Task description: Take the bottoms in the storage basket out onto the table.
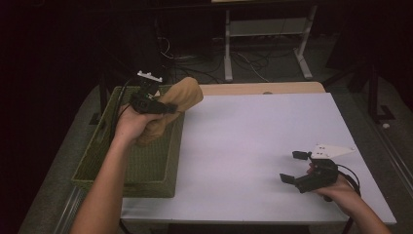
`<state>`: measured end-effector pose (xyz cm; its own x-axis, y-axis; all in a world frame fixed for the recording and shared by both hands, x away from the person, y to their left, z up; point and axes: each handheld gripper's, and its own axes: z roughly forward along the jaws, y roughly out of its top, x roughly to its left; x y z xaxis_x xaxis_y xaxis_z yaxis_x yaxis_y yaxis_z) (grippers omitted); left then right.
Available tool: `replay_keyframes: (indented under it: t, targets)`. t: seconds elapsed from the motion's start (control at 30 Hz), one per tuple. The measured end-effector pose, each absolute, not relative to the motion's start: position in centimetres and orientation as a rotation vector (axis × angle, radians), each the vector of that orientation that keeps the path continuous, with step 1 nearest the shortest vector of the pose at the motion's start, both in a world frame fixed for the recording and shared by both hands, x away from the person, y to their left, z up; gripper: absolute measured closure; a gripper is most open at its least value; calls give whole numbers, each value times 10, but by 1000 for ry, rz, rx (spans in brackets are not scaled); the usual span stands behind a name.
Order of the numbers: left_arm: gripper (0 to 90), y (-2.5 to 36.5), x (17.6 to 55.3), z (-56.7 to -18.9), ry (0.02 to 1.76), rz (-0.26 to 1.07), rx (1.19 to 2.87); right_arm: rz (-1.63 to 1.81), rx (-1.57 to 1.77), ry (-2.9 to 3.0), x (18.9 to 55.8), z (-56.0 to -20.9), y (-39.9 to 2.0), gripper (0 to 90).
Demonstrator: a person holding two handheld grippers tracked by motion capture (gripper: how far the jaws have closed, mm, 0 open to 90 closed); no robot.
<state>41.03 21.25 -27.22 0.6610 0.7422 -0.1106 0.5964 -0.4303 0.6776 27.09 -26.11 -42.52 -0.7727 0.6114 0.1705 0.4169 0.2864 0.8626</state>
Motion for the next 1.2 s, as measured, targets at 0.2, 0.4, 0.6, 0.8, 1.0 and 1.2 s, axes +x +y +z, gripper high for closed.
replay_keyframes:
  t: [0.2, 0.4, 0.6, 0.8, 1.0, 1.2]
  targets:
    - [707, 194, 408, -270, 984, 249, 2182, 1489, 958, 2357, 271, -425, -261, 2]
    - [707, 175, 407, -270, 949, 224, 2184, 1492, 965, 2349, 271, -425, -262, 2]
    - [707, 155, 405, -270, 916, 203, 2195, 1493, 963, 2348, 271, -424, -262, 2]
    - [706, 135, 402, -271, 873, 181, 2211, 1493, 957, 2346, 271, -424, -262, 2]
    - [706, 116, 401, -274, 843, 152, 2214, 1495, 951, 2350, 271, -424, -262, 2]
    - [706, 98, 400, -278, 816, 131, 2223, 1496, 952, 2349, 271, -424, -262, 2]
